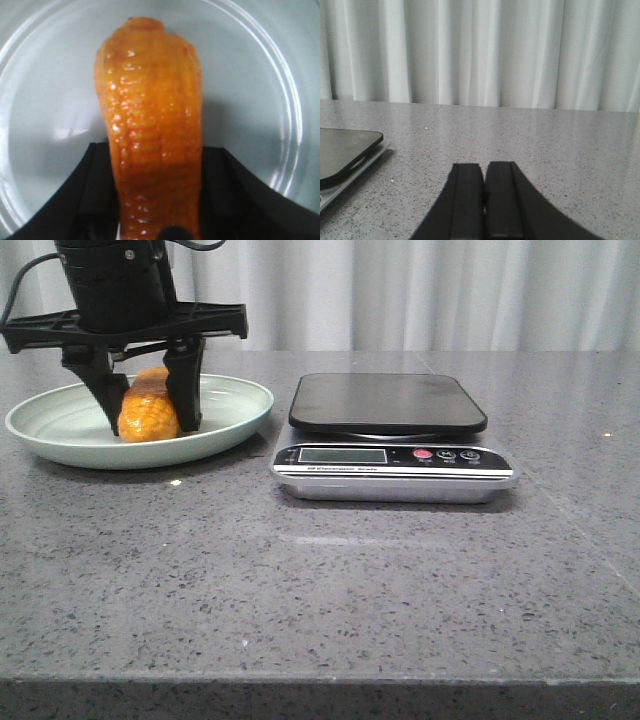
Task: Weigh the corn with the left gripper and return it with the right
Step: 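Lift the corn with the left gripper and carry it over the scale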
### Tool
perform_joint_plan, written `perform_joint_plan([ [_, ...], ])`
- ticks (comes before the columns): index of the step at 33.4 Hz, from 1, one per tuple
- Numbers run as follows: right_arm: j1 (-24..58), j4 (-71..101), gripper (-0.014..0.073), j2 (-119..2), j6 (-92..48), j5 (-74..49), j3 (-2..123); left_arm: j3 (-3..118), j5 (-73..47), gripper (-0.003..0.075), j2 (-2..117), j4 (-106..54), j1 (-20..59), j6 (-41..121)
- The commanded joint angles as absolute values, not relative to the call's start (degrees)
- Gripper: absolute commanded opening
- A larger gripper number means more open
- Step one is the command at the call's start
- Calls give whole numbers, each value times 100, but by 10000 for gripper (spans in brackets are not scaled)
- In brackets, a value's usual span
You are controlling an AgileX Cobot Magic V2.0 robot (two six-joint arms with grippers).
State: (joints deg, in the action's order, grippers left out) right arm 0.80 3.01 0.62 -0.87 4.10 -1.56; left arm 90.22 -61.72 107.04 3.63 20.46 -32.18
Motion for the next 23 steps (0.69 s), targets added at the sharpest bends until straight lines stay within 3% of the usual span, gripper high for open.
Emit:
perform_joint_plan([
  [1, 48, 225, 150, 159, -101, 896, -113, 9456, -6025, 134, 10471, 262, 2181, -2964],
  [23, 48, 225, 150, 159, -101, 896, -113, 11901, -6329, 133, 11656, 188, 3623, -2293],
])
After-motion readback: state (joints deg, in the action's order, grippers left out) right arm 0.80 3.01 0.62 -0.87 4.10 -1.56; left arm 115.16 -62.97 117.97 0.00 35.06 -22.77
